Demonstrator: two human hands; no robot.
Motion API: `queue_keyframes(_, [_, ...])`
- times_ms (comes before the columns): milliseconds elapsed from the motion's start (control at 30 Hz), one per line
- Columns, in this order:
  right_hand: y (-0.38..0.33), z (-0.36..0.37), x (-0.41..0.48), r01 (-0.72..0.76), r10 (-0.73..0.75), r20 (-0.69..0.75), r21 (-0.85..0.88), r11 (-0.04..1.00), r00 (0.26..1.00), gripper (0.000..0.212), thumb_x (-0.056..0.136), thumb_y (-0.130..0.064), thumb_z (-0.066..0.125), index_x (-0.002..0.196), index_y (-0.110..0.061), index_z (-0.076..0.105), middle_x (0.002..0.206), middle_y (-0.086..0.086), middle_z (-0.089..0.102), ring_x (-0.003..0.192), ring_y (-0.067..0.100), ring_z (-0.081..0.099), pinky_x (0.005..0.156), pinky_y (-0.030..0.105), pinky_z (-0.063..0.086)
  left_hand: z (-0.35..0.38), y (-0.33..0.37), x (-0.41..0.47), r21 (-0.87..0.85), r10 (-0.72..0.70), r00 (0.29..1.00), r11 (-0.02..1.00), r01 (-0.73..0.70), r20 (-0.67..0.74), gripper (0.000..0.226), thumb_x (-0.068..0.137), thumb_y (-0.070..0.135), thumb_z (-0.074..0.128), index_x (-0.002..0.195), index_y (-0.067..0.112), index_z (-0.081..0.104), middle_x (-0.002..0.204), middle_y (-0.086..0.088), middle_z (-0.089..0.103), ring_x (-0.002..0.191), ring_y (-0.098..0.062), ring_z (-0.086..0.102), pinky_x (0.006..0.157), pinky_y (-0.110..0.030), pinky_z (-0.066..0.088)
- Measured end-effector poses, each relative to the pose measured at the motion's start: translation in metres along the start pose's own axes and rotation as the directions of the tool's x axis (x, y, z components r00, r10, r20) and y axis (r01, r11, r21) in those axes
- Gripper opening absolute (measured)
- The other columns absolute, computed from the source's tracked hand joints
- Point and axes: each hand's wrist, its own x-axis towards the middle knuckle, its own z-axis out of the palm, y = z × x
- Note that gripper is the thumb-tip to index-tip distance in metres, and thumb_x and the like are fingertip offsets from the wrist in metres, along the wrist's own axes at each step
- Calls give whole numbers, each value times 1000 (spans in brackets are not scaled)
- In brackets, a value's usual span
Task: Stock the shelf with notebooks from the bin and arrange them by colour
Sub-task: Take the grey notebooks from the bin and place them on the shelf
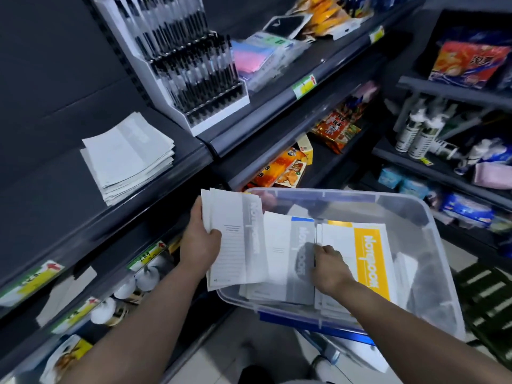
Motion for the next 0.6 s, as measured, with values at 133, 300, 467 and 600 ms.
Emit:
queue_keyframes(133, [-12,9,1,-85,86,-18,70,994,996,52,84,-11,46,136,-14,36,129,13,43,122,34,41,95,37,40,1,-7,4,-39,-6,997,999,9,71,81,86,-1,46,151,40,19,112,9,55,95,-15,54,79,-28,42])
queue_keyframes(300, [-25,14,3,-110,119,-39,185,977,992,45,85,-13,46,130,-15,43,125,14,54,116,37,50,93,39,45,4,-14,12,-5,-28,983,1000,29,183,84,84,2,46,150,44,16,120,7,56,102,-19,56,87,-35,48])
queue_keyframes(467, [-43,29,9,-150,173,-64,271,951,983,44,85,-16,52,127,-11,42,124,17,56,111,37,54,94,45,48,-1,-19,16,24,-11,970,1000,6,242,84,80,5,46,146,50,18,117,8,60,102,-20,59,90,-41,50])
queue_keyframes(600, [-53,38,19,-205,233,-103,229,952,967,58,85,-12,52,138,-6,30,126,21,51,114,40,51,92,42,44,-8,-21,23,-6,2,964,1000,-1,265,82,79,5,45,141,53,23,105,18,59,96,-14,60,85,-40,51])
